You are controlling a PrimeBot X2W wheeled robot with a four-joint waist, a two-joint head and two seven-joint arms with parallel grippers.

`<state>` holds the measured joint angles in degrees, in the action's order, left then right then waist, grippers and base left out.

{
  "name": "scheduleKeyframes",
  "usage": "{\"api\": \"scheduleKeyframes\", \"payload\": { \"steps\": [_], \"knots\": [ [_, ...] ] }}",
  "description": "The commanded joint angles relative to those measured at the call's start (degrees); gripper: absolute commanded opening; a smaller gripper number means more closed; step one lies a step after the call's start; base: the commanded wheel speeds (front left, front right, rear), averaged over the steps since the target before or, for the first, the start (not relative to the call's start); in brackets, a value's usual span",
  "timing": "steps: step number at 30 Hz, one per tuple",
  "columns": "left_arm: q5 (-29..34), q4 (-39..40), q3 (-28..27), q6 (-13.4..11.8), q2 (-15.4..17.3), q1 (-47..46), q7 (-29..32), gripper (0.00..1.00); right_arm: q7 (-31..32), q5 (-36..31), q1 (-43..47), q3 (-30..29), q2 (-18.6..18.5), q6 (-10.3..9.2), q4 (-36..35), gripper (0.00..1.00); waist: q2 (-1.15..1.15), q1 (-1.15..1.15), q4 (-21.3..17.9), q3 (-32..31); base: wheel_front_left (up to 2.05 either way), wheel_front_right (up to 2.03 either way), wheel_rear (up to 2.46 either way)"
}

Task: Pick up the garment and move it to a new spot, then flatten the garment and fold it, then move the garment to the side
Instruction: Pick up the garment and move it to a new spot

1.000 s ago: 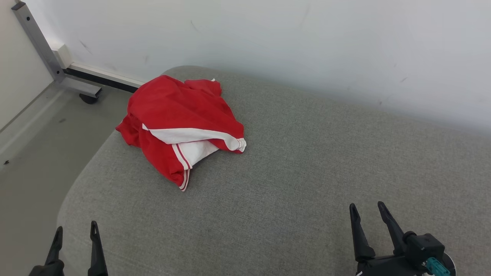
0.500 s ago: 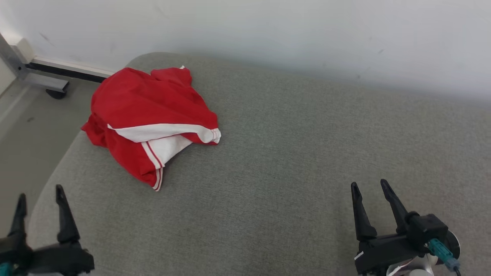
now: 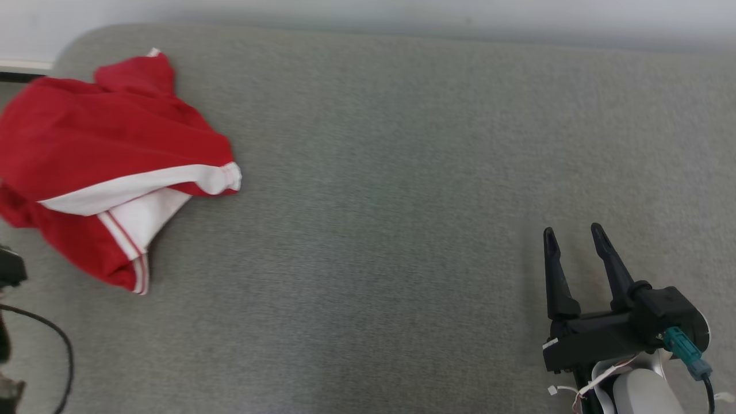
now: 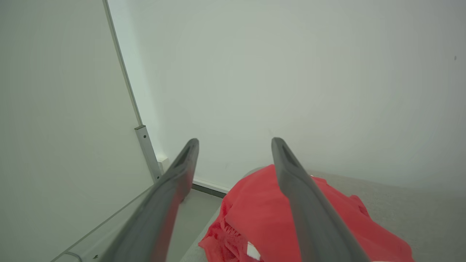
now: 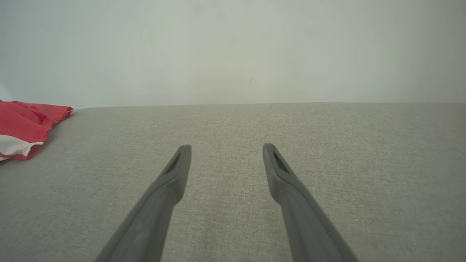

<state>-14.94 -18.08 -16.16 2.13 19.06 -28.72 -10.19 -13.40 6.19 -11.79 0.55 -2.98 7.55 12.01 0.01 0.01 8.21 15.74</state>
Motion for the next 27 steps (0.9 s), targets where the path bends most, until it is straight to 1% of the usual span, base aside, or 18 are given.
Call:
{"api": "scheduleKeyframes", "payload": {
  "steps": [1, 6, 8, 10, 15, 20, 23, 24, 26, 27],
  "knots": [
    [-0.7, -1.37, -0.26, 0.42, 1.33, -1.85, 0.59, 1.0, -0.37, 0.17, -0.98, -0.03, -0.1, -0.12, 0.01, 1.0, -0.01, -0.01, -5.56, 5.51, 0.0, 0.0, 0.0],
    [-1.92, -6.93, -0.33, 1.62, 4.11, -5.72, 3.78, 1.0, -0.85, 0.31, -2.02, 0.2, -0.04, -0.12, 0.25, 1.0, -0.01, -0.01, -7.12, 6.85, 0.0, 0.0, 0.0],
    [-2.51, -9.42, -0.68, 1.58, 5.17, -6.8, 5.25, 1.0, -0.96, 0.39, -2.35, 0.42, -0.03, -0.12, 0.35, 1.0, -0.01, -0.01, -7.65, 7.23, 0.0, 0.0, 0.0],
    [-2.85, -10.65, -0.85, 1.67, 5.57, -7.38, 5.82, 1.0, -1.07, 0.4, -2.54, 0.43, -0.02, -0.12, 0.37, 1.0, -0.01, -0.01, -7.88, 7.42, 0.0, 0.0, 0.0],
    [-4.46, -17.31, -1.34, 2.2, 7.12, -8.59, 9.61, 1.0, -1.35, 0.39, -2.94, 0.88, 0.03, -0.12, 0.55, 1.0, -0.01, -0.01, -8.84, 7.78, 0.0, 0.0, 0.0],
    [-5.37, -22.26, 0.02, 3.04, 7.16, -8.71, 13.54, 1.0, -1.54, 0.53, -2.91, 1.11, 0.06, -0.12, 0.99, 1.0, -0.01, -0.01, -9.52, 7.52, 0.0, 0.0, 0.0],
    [-5.87, -24.55, 0.97, 3.54, 6.31, -8.6, 14.88, 1.0, -1.64, 0.43, -2.81, 1.18, 0.07, -0.12, 1.25, 1.0, -0.01, -0.01, -9.76, 7.13, 0.0, 0.0, 0.0],
    [-5.79, -25.49, 1.28, 3.52, 6.13, -8.51, 15.2, 0.56, -1.67, 0.39, -2.83, 1.22, 0.07, -0.12, 1.36, 1.0, -0.01, -0.01, -9.86, 6.94, 0.0, 0.0, 0.0],
    [-5.43, -26.92, 1.76, 3.17, 5.99, -8.63, 14.91, 0.0, -1.72, 0.19, -2.86, 1.25, 0.08, -0.12, 1.41, 1.0, -0.01, -0.01, -10.01, 6.58, 0.0, 0.0, 0.0],
    [-5.26, -27.49, 1.85, 2.96, 5.97, -8.69, 14.48, 0.0, -1.75, 0.13, -2.82, 1.28, 0.08, -0.12, 1.46, 1.0, -0.01, -0.01, -10.1, 6.31, 0.0, 0.0, 0.0]
  ]
}}
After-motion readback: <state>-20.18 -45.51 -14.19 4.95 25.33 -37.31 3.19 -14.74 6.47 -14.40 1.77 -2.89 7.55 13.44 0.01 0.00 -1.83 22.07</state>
